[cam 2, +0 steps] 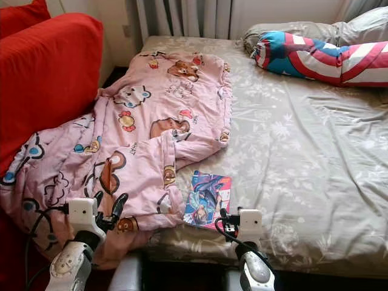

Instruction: Clean up the room

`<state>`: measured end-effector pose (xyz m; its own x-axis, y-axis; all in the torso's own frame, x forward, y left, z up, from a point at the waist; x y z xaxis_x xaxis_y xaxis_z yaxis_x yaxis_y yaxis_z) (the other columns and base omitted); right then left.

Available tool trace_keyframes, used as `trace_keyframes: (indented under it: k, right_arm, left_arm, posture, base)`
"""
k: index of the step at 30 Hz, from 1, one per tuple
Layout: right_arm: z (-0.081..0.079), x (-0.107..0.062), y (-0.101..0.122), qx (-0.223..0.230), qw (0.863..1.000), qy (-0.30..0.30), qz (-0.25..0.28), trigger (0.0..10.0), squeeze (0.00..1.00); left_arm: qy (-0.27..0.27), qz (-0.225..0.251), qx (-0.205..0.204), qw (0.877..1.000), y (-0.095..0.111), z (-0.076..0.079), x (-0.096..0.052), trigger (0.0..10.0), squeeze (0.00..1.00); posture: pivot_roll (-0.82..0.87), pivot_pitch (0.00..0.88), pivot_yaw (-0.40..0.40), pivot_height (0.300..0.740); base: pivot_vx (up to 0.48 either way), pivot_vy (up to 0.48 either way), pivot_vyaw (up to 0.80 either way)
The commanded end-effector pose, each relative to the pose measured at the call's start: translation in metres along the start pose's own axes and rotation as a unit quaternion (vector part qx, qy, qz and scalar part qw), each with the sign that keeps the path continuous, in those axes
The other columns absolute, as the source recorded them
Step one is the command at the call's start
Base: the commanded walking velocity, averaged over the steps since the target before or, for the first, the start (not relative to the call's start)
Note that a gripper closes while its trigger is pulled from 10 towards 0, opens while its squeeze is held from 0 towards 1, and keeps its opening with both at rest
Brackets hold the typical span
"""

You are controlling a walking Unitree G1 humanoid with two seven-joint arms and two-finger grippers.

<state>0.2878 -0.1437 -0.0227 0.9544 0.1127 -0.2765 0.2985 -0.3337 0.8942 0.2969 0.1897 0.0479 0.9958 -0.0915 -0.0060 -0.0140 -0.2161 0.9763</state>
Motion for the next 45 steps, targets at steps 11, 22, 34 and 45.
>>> trace_keyframes:
  k: [11, 22, 34, 45]
  right_arm:
    - [0.0016, 0.0006, 0.0001, -0.001, 1.0, -0.003, 0.003, 10.0, 0.0]
    - [0.0014, 0.0017, 0.0015, 0.001, 1.0, -0.002, 0.005, 10.0, 0.0]
    - [-0.0016, 0.0014, -0.0004, -0.01, 1.0, 0.008, 0.003, 10.0, 0.0]
    - [-0.005, 0.0018, 0.0006, -0.011, 1.0, 0.019, 0.003, 10.0, 0.0]
  left_arm:
    - [-0.005, 0.0, -0.002, 1.0, 0.0013, 0.0014, 0.0007, 10.0, 0.0]
    - [-0.005, 0.001, -0.004, 1.0, 0.0029, 0.0026, 0.0023, 10.0, 0.0]
    - [-0.009, 0.001, -0.005, 1.0, 0.0024, 0.0043, 0.0038, 10.0, 0.0]
    - [-0.008, 0.005, -0.008, 1.0, 0.0058, 0.0047, 0.0074, 10.0, 0.0]
  posture:
    - [0.08, 0.078, 0.0, 0.603]
    - [0.07, 0.09, -0.004, 0.603]
    - [0.08, 0.005, 0.0, 0.603]
    - [0.08, 0.059, -0.004, 0.603]
  base:
    - [0.0, 0.0, 0.0]
    - [0.0, 0.0, 0.0]
    - [0.0, 0.0, 0.05]
    - [0.0, 0.0, 0.8]
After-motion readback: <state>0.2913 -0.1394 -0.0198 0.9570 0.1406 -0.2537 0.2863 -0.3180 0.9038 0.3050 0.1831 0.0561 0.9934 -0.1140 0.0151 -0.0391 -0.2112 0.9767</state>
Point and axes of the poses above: a point about 5 cm out from each wrist's last joint towards the gripper, its own x axis pointing out of the wrist towards the gripper, its own y axis along the axis of the wrist's last joint, z = x × y, the point moved 4 cm from there along x, pointing out of the wrist towards the gripper, and after that the axes turned 14 degrees about x, right-handed, at the moved point
